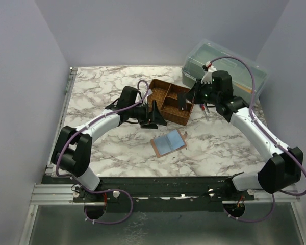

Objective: Put the credit cards into the card holder
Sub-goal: Pick up the credit card from the storage box, then insert the credit card into the card holder.

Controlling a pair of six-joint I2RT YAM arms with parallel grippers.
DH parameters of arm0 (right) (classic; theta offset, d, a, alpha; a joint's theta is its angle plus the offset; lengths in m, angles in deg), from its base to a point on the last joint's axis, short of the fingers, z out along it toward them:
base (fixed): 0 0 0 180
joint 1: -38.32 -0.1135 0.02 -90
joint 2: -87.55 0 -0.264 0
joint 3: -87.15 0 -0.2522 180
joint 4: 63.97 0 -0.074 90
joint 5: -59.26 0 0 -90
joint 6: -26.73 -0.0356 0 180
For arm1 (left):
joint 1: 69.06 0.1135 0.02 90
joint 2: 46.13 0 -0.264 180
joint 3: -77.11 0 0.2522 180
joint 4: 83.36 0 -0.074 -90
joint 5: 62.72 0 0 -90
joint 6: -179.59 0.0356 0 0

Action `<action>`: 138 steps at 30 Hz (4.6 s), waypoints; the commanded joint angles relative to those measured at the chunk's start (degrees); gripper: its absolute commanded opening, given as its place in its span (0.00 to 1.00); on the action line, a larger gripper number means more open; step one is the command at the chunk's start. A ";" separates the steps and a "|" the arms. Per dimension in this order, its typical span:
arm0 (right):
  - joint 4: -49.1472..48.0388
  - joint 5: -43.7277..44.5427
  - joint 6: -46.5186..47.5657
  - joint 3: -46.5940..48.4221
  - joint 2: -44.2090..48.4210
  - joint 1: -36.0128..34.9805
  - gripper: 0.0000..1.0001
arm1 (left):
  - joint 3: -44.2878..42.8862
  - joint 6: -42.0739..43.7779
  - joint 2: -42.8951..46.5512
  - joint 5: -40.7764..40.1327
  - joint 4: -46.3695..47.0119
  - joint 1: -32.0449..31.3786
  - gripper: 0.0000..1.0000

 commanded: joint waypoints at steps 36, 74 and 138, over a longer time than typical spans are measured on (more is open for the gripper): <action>-15.26 -31.52 -24.95 -13.89 19.11 0.32 0.00 | 12.02 -43.48 11.41 2.65 61.41 -4.50 0.07; -4.49 -27.90 -5.34 -29.09 3.25 -0.20 0.00 | 14.63 -11.55 -0.30 -11.40 8.47 -9.62 0.31; -28.54 -33.65 -7.03 -31.34 -16.83 -0.65 0.00 | 8.34 1.80 -4.12 -35.16 -8.52 -9.49 0.23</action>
